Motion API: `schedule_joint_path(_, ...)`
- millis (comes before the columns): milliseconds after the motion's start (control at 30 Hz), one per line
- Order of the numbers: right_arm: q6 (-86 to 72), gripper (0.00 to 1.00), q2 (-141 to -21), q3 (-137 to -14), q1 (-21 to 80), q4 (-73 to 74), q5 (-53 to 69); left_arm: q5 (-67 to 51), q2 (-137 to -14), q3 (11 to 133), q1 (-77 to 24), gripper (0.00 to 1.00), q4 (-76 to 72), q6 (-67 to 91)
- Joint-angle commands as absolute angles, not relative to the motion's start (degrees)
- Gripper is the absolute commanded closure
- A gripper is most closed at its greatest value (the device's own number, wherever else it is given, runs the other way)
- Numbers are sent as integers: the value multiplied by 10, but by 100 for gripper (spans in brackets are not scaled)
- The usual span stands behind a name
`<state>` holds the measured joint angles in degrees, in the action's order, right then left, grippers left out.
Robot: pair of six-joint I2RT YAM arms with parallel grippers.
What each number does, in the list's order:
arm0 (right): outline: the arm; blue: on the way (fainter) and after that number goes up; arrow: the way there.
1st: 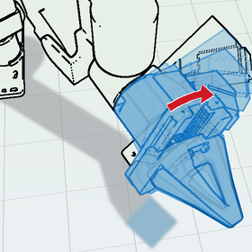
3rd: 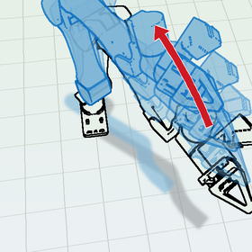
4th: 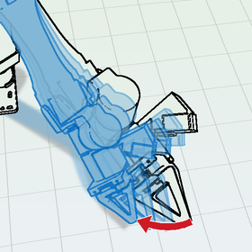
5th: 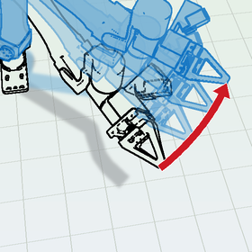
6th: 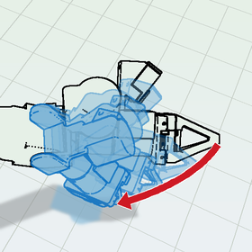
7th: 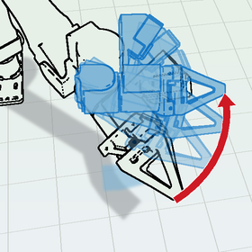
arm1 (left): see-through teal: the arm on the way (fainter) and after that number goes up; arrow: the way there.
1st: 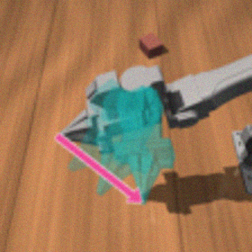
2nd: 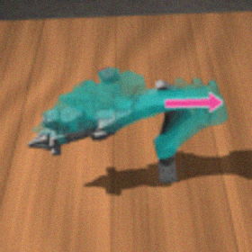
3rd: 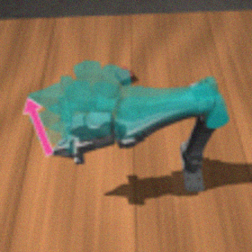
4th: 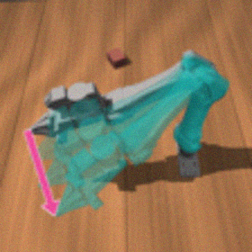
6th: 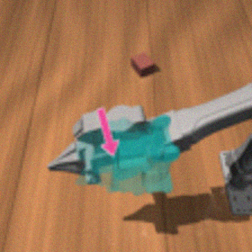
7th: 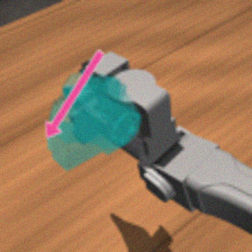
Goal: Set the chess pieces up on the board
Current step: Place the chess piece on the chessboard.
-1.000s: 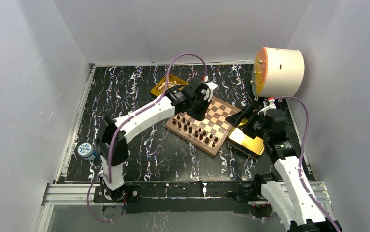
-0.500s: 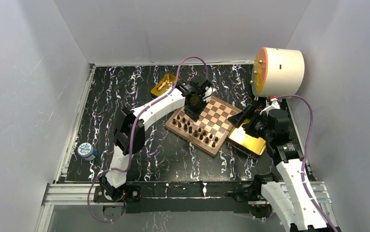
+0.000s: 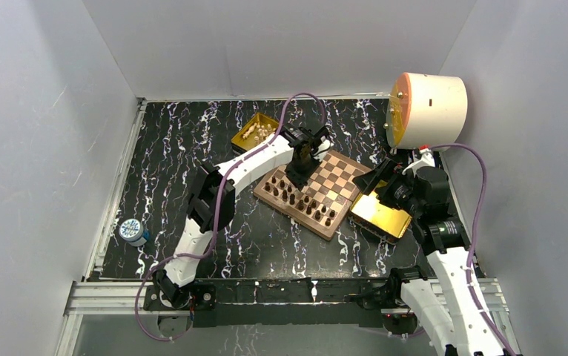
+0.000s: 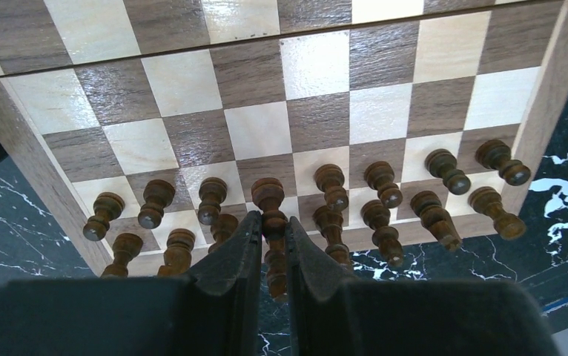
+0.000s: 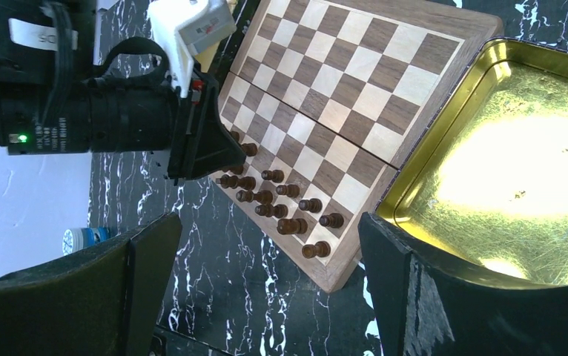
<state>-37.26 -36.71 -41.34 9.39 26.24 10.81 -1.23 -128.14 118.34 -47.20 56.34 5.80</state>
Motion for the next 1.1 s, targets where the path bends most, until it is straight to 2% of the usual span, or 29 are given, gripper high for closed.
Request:
schedule_joint_path(0,-363,1,-358,-450,95,253,105,-8,-1281,1202,-470,100,589,51)
schedule_joint_path(1067,-359,1,-352,-448,94,254,99,-21,-1302,1191,-470,100,594,53)
